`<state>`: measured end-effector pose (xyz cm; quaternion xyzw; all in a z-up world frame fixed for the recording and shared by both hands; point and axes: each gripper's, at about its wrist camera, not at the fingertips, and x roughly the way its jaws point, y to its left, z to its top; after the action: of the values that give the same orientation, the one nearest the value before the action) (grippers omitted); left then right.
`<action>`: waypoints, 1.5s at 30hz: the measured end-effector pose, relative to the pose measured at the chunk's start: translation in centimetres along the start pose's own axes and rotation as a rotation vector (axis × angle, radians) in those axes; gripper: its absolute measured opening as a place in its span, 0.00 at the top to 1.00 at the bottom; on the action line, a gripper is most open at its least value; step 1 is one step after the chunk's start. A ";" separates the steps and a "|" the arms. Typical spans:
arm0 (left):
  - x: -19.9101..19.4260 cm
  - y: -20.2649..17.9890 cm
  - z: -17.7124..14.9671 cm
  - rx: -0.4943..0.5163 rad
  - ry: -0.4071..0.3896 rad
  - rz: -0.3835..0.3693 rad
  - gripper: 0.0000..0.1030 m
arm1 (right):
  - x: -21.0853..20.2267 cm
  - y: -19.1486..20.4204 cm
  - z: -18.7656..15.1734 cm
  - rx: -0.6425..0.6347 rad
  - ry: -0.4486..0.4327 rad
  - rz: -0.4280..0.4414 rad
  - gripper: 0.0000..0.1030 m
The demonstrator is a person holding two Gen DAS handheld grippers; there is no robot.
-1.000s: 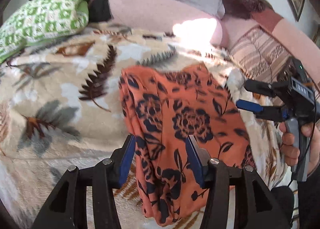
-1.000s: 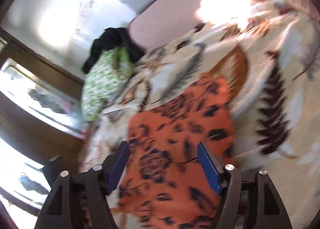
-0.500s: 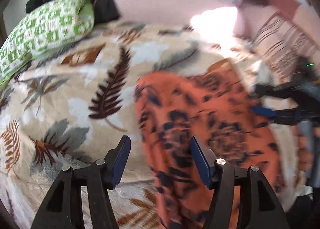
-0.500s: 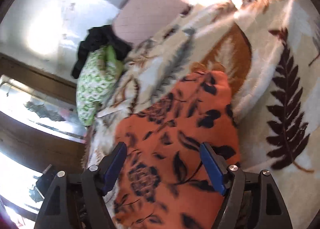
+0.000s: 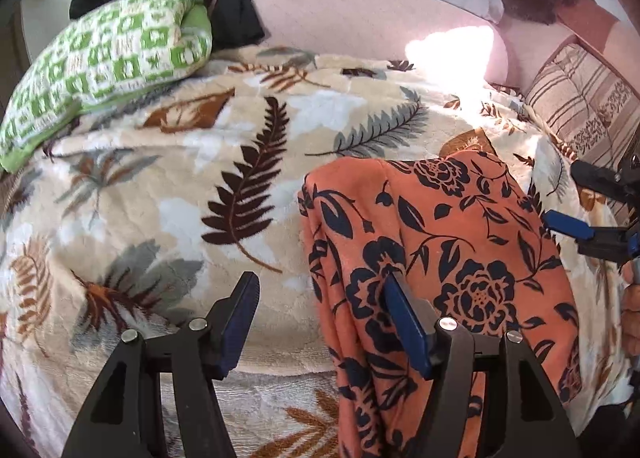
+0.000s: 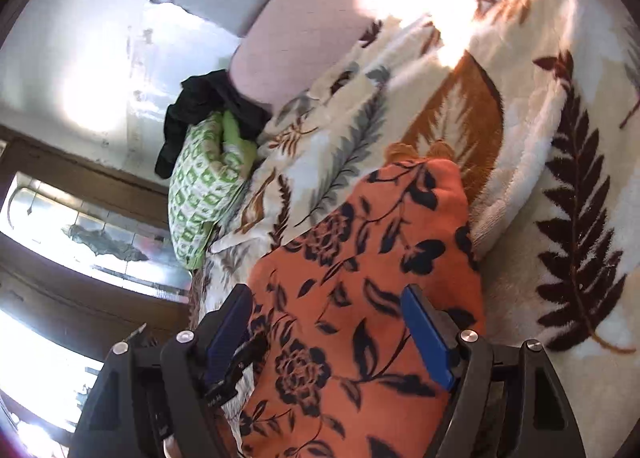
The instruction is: Fold small clothes
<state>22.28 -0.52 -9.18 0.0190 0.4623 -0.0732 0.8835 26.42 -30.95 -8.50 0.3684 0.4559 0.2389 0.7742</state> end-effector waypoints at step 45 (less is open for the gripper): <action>-17.2 -1.2 -12.5 -0.074 -0.098 0.042 0.20 | -9.4 8.9 -26.3 -0.416 -0.194 -0.676 0.10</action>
<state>2.24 1.47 -2.21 -0.0075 0.4205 -0.0383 0.9064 -1.46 -22.84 -4.79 0.0543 0.4181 0.0220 0.9065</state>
